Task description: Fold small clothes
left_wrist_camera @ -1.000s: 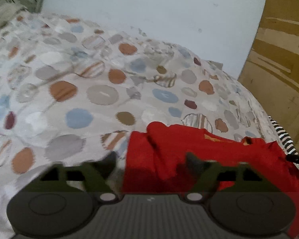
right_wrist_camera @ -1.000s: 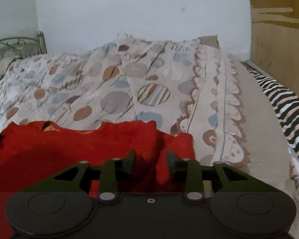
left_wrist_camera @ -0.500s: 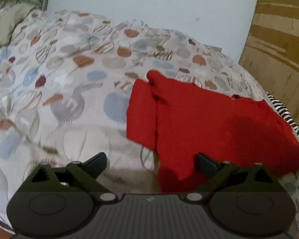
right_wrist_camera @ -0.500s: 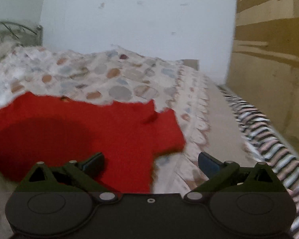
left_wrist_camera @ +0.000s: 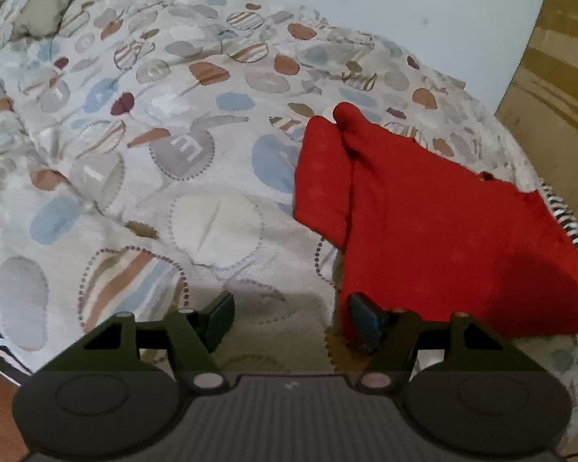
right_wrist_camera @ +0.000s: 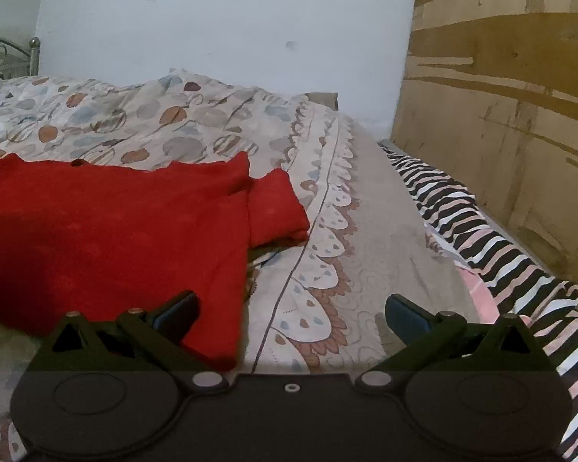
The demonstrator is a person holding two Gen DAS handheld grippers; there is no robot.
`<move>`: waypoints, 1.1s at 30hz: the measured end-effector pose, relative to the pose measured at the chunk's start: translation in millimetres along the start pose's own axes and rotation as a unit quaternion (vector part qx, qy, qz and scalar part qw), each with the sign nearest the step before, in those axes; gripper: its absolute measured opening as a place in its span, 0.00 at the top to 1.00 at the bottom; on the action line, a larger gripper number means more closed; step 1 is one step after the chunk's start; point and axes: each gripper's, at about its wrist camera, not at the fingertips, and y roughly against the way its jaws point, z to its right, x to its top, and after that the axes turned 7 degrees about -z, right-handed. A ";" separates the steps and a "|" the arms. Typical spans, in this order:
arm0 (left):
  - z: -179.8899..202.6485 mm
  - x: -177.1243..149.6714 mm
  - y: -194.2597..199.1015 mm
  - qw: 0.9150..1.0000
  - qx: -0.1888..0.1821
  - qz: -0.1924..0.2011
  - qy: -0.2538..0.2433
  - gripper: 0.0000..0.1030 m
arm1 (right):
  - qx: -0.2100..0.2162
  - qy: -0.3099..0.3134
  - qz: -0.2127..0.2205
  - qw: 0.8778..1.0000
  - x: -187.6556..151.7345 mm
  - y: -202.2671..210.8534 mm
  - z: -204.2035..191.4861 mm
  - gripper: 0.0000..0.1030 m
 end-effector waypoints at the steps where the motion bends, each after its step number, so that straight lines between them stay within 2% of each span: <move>1: 1.7 -0.3 1.6 1.000 0.002 0.000 -0.003 0.26 | 0.002 -0.005 0.002 1.000 -0.1 3.0 1.0 0.01; 5: 5.5 -0.6 8.2 1.000 0.006 0.004 -0.005 0.17 | 0.003 -0.016 0.021 1.000 1.3 18.4 4.4 0.01; 11: 13.5 3.7 12.5 1.000 0.015 0.006 -0.012 0.07 | 0.001 -0.010 0.058 0.998 8.4 40.0 4.5 0.01; 16: 18.9 3.5 17.6 1.000 -0.001 0.019 -0.006 0.00 | 0.014 -0.015 0.071 0.997 14.0 49.0 -3.9 0.01; 21: 19.7 1.8 23.3 0.997 -0.053 0.055 0.012 0.00 | 0.059 0.002 0.076 0.995 13.5 49.7 -29.5 0.00; 24: 24.9 5.4 19.7 0.997 -0.054 0.060 -0.001 0.00 | 0.085 0.019 0.077 0.993 14.1 44.5 -49.0 0.00; 33: 35.4 19.5 -2.3 0.998 -0.047 0.050 -0.016 0.00 | 0.100 0.061 0.088 0.989 29.7 18.5 -108.6 0.00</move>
